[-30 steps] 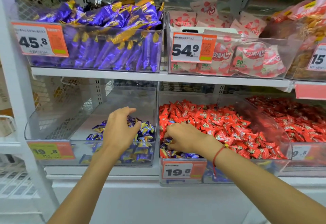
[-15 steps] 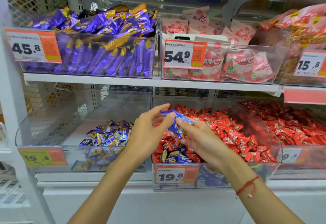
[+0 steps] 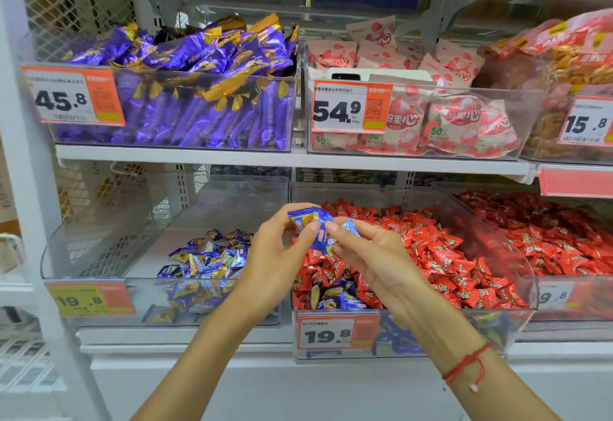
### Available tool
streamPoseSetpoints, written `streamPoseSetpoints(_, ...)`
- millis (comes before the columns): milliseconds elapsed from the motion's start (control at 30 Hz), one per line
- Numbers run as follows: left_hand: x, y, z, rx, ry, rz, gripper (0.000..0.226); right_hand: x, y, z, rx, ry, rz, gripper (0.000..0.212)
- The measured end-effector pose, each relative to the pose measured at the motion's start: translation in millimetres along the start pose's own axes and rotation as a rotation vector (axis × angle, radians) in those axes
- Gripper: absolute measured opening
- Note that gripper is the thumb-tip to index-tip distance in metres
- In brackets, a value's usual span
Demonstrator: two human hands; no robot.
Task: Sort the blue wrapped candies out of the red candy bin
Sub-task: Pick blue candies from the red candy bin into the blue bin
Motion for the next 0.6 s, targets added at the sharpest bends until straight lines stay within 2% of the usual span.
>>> streamPoseSetpoints(100,21.4,-4.2,-1.9,0.003,-0.035,0.073,0.018,-9.2,2.4,-2.2,0.055,0.087,-0.002,0.016)
streamPoseSetpoints(200,50.2,-6.7,-16.4,0.017,-0.237,0.165,0.018,-27.0,-2.5,-2.8,0.106,0.220,0.049,0.009)
streamPoseSetpoints(267,65.4,-7.7,-26.9,0.030,-0.341,0.220,0.020,-45.7,-11.4,-7.4,0.228,0.314,0.098,0.006)
streamPoseSetpoints(333,75.1,-7.3,-39.2,0.104,-0.403,0.183,0.027,-65.1,-24.7,-13.1,0.441,0.542,0.151,0.008)
streamPoseSetpoints(367,77.2,-5.5,-47.3,0.192,-0.444,0.106,0.036,-75.0,-33.3,-11.3,0.488,0.697,0.136,0.008)
streamPoseSetpoints(433,79.6,3.8,-67.2,0.417,-0.515,-0.085,0.058,-84.3,-52.9,3.0,0.440,0.985,0.036,0.026)
streamPoseSetpoints(467,81.7,7.9,-73.3,0.480,-0.537,-0.128,0.063,-81.7,-57.7,8.3,0.381,1.071,0.001,0.034)
streamPoseSetpoints(533,85.6,7.1,-71.7,0.456,-0.591,-0.090,0.055,-68.7,-55.5,8.2,0.360,1.088,-0.012,0.039)
streamPoseSetpoints(600,80.8,1.7,-53.2,0.324,-0.620,0.004,0.040,-48.5,-45.4,2.2,0.413,1.056,0.013,0.036)
Point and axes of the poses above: each hand's wrist, its own y-axis away from the middle knuckle, its own x-axis out of the back of the hand, z = x × y, the point moved 6 cm from there along -y, towards the middle knuckle, and after that the axes turned 12 degrees about -x, right-handed, at the moved point
